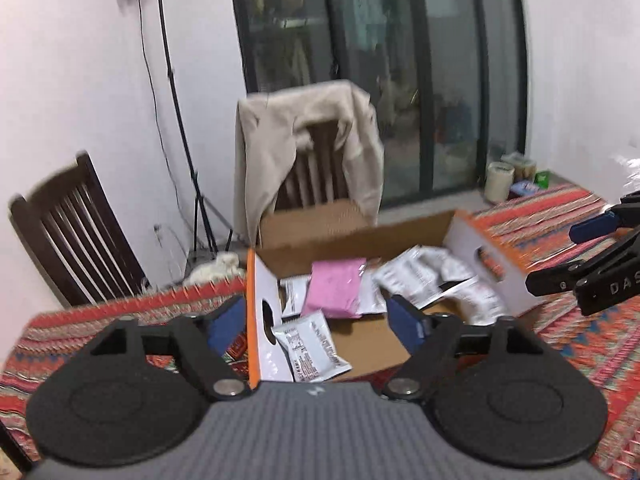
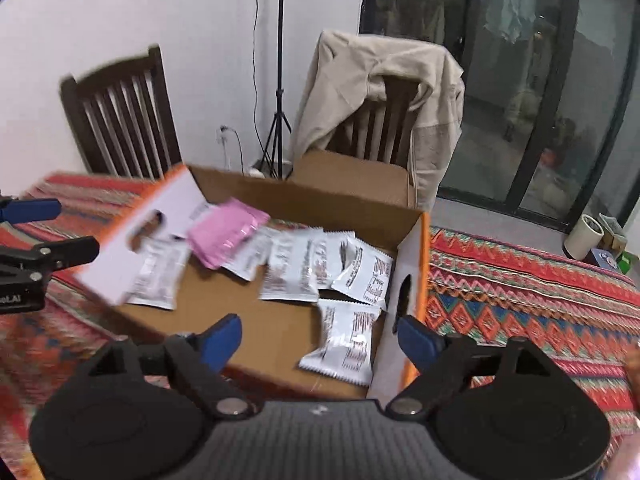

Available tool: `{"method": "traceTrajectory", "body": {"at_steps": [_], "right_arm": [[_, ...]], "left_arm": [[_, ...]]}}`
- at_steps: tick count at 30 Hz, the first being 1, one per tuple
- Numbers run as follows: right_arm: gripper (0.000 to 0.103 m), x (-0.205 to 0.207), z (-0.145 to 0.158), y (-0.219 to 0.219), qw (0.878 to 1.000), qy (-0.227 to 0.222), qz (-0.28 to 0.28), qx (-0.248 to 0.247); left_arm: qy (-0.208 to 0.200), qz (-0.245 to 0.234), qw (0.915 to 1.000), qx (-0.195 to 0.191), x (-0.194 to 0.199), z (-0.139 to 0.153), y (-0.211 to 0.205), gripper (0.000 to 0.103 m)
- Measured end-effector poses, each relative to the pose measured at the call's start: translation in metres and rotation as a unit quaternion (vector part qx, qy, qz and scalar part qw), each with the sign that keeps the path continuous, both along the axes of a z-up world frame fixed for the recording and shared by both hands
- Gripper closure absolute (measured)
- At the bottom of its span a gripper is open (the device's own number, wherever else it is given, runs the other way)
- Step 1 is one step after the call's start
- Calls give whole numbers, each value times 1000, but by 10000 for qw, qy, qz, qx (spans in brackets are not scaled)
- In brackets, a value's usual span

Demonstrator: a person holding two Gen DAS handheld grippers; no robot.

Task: Organize snacks
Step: 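Withdraw both tools from the box back toward the snack pile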

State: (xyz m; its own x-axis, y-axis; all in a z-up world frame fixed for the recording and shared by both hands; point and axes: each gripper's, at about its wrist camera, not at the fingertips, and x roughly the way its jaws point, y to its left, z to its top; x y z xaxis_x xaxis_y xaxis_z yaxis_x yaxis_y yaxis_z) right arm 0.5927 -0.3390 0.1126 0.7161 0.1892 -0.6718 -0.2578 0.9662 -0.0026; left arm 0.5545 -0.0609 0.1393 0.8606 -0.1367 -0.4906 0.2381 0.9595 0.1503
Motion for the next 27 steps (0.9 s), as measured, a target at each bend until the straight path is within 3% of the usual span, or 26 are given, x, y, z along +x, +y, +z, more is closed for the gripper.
{"method": "traceTrajectory", "body": {"at_steps": [4, 6, 9, 12, 19, 27], "right_arm": [[11, -71, 42, -6, 9993, -332, 122, 95], [10, -113, 60, -7, 9981, -579, 197, 100], [0, -176, 75, -9, 9943, -1041, 223, 88], [0, -239, 76, -7, 9883, -1514, 180, 25], [0, -362, 33, 7, 9748, -2227, 43, -128], [0, -462, -41, 27, 9650, -2612, -166, -163]], "left_arm": [[-437, -279, 9987, 17, -81, 24, 0, 15], [-697, -380, 9968, 24, -124, 28, -1, 7], [-1242, -396, 9913, 153, -190, 23, -8, 1], [-1303, -592, 9897, 106, -247, 7, -15, 0], [-1208, -516, 9910, -244, -346, -43, -2, 0], [-930, -13, 9937, -633, -404, -76, 43, 0]]}}
